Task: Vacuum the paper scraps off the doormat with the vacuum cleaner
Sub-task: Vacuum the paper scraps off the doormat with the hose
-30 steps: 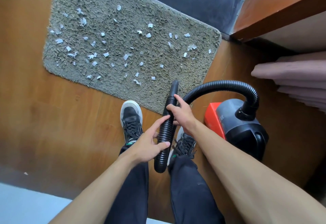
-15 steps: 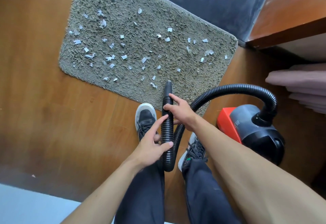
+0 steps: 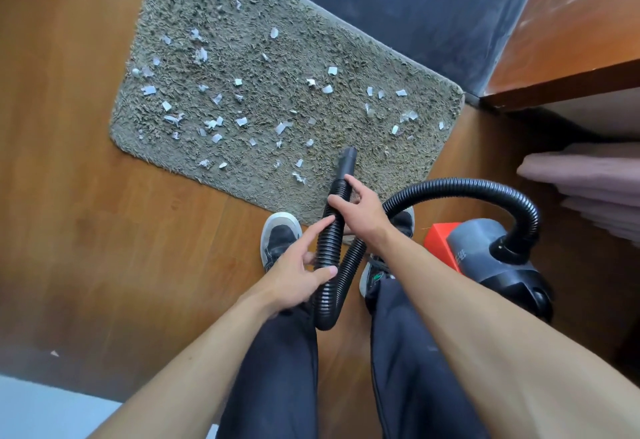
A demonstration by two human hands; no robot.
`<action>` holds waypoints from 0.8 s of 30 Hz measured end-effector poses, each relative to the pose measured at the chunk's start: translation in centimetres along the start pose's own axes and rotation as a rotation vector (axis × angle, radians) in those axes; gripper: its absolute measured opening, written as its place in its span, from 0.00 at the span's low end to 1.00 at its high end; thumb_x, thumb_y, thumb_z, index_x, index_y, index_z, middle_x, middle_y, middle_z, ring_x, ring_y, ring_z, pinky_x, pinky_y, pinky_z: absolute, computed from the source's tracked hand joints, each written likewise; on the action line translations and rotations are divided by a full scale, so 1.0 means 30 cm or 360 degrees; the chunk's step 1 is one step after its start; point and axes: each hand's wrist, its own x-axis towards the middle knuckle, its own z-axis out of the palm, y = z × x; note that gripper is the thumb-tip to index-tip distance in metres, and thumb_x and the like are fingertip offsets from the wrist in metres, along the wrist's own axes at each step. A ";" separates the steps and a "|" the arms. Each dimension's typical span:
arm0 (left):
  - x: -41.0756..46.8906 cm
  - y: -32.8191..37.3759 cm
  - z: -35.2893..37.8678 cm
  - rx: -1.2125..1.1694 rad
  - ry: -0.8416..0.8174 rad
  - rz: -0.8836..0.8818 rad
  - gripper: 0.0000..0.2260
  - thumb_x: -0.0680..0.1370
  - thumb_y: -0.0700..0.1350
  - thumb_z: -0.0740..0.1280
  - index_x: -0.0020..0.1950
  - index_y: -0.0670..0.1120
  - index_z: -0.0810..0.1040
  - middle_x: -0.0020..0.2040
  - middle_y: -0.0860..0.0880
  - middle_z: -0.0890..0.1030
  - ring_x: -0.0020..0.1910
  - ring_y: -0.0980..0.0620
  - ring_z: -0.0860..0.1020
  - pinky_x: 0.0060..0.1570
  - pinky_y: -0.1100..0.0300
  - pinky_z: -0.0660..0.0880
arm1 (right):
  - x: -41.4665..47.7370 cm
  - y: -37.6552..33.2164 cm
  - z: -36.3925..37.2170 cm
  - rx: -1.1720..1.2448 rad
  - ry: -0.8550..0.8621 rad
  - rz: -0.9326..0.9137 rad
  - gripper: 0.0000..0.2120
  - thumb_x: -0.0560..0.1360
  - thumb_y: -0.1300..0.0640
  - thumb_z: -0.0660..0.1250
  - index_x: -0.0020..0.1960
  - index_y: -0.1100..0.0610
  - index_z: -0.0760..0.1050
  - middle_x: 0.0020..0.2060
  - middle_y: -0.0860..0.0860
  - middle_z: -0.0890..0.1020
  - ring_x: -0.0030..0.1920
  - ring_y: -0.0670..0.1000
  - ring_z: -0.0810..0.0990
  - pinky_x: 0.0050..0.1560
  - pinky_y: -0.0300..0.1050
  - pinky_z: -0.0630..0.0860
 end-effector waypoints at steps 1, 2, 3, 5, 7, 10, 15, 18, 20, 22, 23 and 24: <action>0.005 0.005 0.007 0.0005 0.0011 -0.0005 0.32 0.80 0.33 0.65 0.72 0.67 0.64 0.35 0.57 0.81 0.33 0.59 0.79 0.31 0.65 0.76 | 0.011 0.005 -0.008 -0.0015 0.0014 0.0002 0.33 0.74 0.57 0.70 0.76 0.50 0.63 0.47 0.52 0.82 0.46 0.51 0.84 0.41 0.49 0.84; 0.012 0.009 0.014 0.0012 0.0021 -0.0001 0.33 0.80 0.33 0.65 0.73 0.67 0.64 0.35 0.56 0.81 0.33 0.58 0.79 0.31 0.65 0.76 | 0.021 0.007 -0.014 -0.0036 0.0024 -0.0016 0.35 0.73 0.55 0.71 0.77 0.50 0.63 0.47 0.52 0.83 0.48 0.52 0.85 0.46 0.52 0.84; 0.020 0.011 0.022 0.0022 0.0023 0.0000 0.33 0.80 0.33 0.65 0.73 0.67 0.64 0.37 0.55 0.81 0.33 0.57 0.79 0.32 0.64 0.76 | 0.028 0.008 -0.019 -0.0044 0.0028 -0.0034 0.36 0.72 0.54 0.71 0.77 0.49 0.62 0.47 0.51 0.83 0.49 0.53 0.85 0.52 0.55 0.82; 0.036 0.018 0.033 0.0038 0.0024 -0.0005 0.33 0.80 0.34 0.65 0.73 0.69 0.64 0.40 0.52 0.81 0.34 0.56 0.79 0.32 0.63 0.76 | 0.044 0.006 -0.036 -0.0036 0.0016 -0.0052 0.36 0.72 0.54 0.71 0.77 0.49 0.61 0.46 0.50 0.83 0.50 0.53 0.85 0.56 0.57 0.81; 0.050 0.031 0.042 0.0054 0.0031 0.0002 0.33 0.80 0.33 0.65 0.73 0.68 0.64 0.42 0.50 0.80 0.33 0.57 0.78 0.31 0.64 0.76 | 0.057 0.000 -0.056 0.0000 -0.0014 -0.0071 0.35 0.74 0.57 0.70 0.78 0.50 0.61 0.44 0.50 0.83 0.47 0.52 0.84 0.54 0.55 0.81; 0.064 0.054 0.060 0.0054 0.0032 0.0036 0.33 0.80 0.31 0.64 0.73 0.64 0.64 0.40 0.49 0.78 0.28 0.61 0.77 0.28 0.69 0.73 | 0.069 -0.003 -0.077 -0.0015 -0.0013 -0.0113 0.33 0.74 0.57 0.70 0.76 0.50 0.63 0.39 0.48 0.81 0.43 0.51 0.82 0.53 0.54 0.80; 0.076 0.079 0.072 0.0147 0.0033 0.0118 0.34 0.79 0.30 0.65 0.73 0.63 0.64 0.40 0.55 0.79 0.30 0.62 0.77 0.32 0.72 0.73 | 0.093 0.001 -0.096 -0.0014 0.0064 -0.0178 0.37 0.69 0.49 0.70 0.76 0.47 0.64 0.36 0.52 0.74 0.38 0.50 0.75 0.51 0.58 0.79; 0.087 0.106 0.081 0.0195 0.0043 0.0149 0.33 0.79 0.29 0.65 0.74 0.61 0.64 0.37 0.60 0.79 0.29 0.64 0.75 0.30 0.74 0.70 | 0.111 -0.016 -0.118 -0.0013 0.0033 -0.0205 0.35 0.71 0.52 0.70 0.76 0.46 0.63 0.37 0.53 0.74 0.38 0.51 0.75 0.53 0.58 0.79; 0.101 0.133 0.087 0.0178 0.0054 0.0146 0.33 0.79 0.29 0.64 0.75 0.59 0.63 0.37 0.59 0.78 0.28 0.63 0.76 0.29 0.74 0.70 | 0.128 -0.033 -0.131 0.0020 0.0038 -0.0213 0.33 0.74 0.55 0.70 0.76 0.47 0.63 0.36 0.53 0.73 0.38 0.50 0.74 0.50 0.55 0.79; 0.120 0.155 0.085 0.0168 0.0064 0.0138 0.33 0.79 0.29 0.65 0.75 0.59 0.64 0.37 0.57 0.78 0.28 0.62 0.76 0.29 0.73 0.72 | 0.145 -0.051 -0.142 0.0053 0.0026 -0.0208 0.32 0.74 0.55 0.69 0.76 0.47 0.63 0.37 0.52 0.73 0.39 0.51 0.75 0.48 0.52 0.78; 0.131 0.162 0.084 0.0188 0.0059 0.0138 0.33 0.79 0.29 0.65 0.75 0.59 0.64 0.38 0.58 0.80 0.29 0.62 0.78 0.31 0.72 0.73 | 0.155 -0.057 -0.148 0.0075 0.0012 -0.0196 0.32 0.74 0.55 0.69 0.76 0.47 0.63 0.38 0.53 0.75 0.40 0.52 0.77 0.48 0.53 0.79; 0.142 0.169 0.082 0.0214 0.0056 0.0132 0.33 0.79 0.30 0.65 0.75 0.61 0.64 0.39 0.57 0.81 0.32 0.61 0.79 0.32 0.70 0.75 | 0.160 -0.064 -0.155 0.0097 0.0002 -0.0181 0.32 0.75 0.55 0.69 0.76 0.47 0.63 0.39 0.54 0.76 0.41 0.52 0.78 0.48 0.53 0.80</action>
